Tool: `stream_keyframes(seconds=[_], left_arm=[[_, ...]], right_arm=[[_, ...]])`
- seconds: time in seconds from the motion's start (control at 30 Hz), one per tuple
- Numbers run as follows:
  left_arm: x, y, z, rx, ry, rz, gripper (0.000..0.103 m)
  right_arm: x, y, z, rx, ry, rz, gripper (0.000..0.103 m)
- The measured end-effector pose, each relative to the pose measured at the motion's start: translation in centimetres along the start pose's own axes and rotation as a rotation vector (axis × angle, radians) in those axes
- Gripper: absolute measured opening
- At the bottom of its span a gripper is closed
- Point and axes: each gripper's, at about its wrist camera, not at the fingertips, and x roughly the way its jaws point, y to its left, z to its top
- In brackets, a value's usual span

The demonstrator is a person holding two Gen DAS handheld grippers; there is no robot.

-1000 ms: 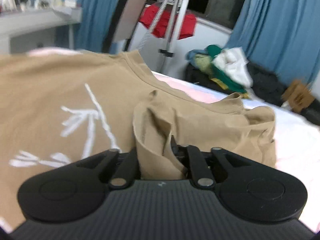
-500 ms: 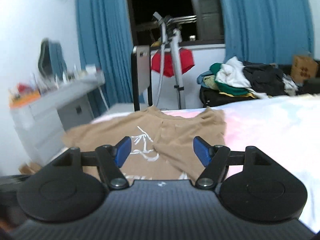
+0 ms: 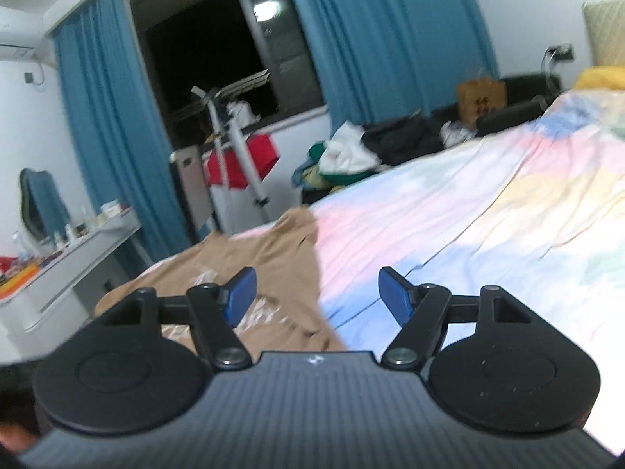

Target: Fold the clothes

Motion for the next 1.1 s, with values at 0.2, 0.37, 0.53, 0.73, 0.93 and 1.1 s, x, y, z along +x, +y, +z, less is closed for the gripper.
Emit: stream_keyframes(seconds=[0.2, 0.37, 0.53, 0.73, 0.93, 1.1], left_arm=[[3.3, -4.1, -1.6, 0.056, 0.055, -0.014, 0.071], [6.2, -8.5, -3.5, 0.14, 0.059, -0.06, 0.071], [10.2, -11.5, -6.3, 0.248, 0.121, -0.03, 0.058], [13.1, -11.3, -8.6, 0.291, 0.169, 0.034, 0.043], [11.3, -8.4, -5.9, 0.115, 0.198, -0.012, 0.003], [6.5, -4.7, -2.4, -0.053, 0.187, -0.102, 0.003]], right_arm=[[1.0, -2.0, 0.1, 0.042, -0.014, -0.006, 0.071], [1.2, -3.8, 0.1, 0.116, -0.02, -0.013, 0.071], [2.0, -5.4, -0.7, 0.186, 0.002, 0.0, 0.071], [3.5, -7.1, -1.2, 0.308, 0.046, 0.005, 0.072], [3.9, -7.7, -1.5, 0.355, 0.064, 0.004, 0.073], [4.0, -7.2, -1.6, 0.338, 0.088, -0.001, 0.073]])
